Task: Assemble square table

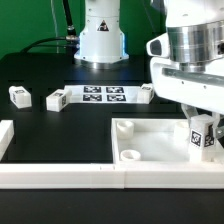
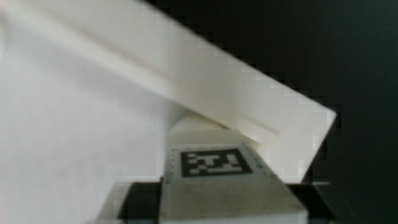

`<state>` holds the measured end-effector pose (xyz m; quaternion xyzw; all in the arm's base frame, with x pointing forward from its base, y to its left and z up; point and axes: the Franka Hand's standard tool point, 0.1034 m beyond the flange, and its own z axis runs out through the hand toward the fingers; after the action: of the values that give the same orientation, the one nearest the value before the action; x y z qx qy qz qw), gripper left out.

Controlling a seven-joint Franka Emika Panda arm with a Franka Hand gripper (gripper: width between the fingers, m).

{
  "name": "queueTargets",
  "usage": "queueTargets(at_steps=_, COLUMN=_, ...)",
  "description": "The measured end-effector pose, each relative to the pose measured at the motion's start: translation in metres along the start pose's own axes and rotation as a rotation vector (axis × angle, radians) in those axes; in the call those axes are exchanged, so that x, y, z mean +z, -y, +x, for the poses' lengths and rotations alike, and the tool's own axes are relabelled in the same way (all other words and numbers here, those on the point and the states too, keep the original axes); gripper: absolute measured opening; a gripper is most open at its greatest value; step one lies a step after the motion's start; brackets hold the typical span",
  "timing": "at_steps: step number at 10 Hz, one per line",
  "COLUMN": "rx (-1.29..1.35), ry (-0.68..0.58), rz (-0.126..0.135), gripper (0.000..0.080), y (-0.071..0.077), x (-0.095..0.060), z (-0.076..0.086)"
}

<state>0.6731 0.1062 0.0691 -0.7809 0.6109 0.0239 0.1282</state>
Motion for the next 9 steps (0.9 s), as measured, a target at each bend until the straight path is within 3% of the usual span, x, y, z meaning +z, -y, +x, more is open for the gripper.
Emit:
queueTargets(at_steps=2, rx=0.197, ry=0.021, rz=0.009, gripper=0.0294, y=0.002, x=-0.001, z=-0.003)
queueTargets(at_steps=5, rx=0.163, ry=0.023, rz=0.006, gripper=0.0294, y=0.001, x=0.0, z=-0.003)
queueTargets(at_steps=6, rx=0.092, ry=0.021, rz=-0.002, gripper=0.0383, y=0.0, x=-0.001, z=-0.003)
queueTargets(at_steps=7, rx=-0.112, ry=0.034, rz=-0.034, gripper=0.0522, y=0.001, x=-0.003, z=-0.003)
queueTargets(at_steps=8, rx=-0.333, ry=0.052, rz=-0.062, gripper=0.0609, y=0.009, x=-0.006, z=-0.002)
queueTargets(at_steps=9, rx=-0.441, ry=0.056, rz=-0.062, gripper=0.0641, y=0.014, x=-0.002, z=-0.003)
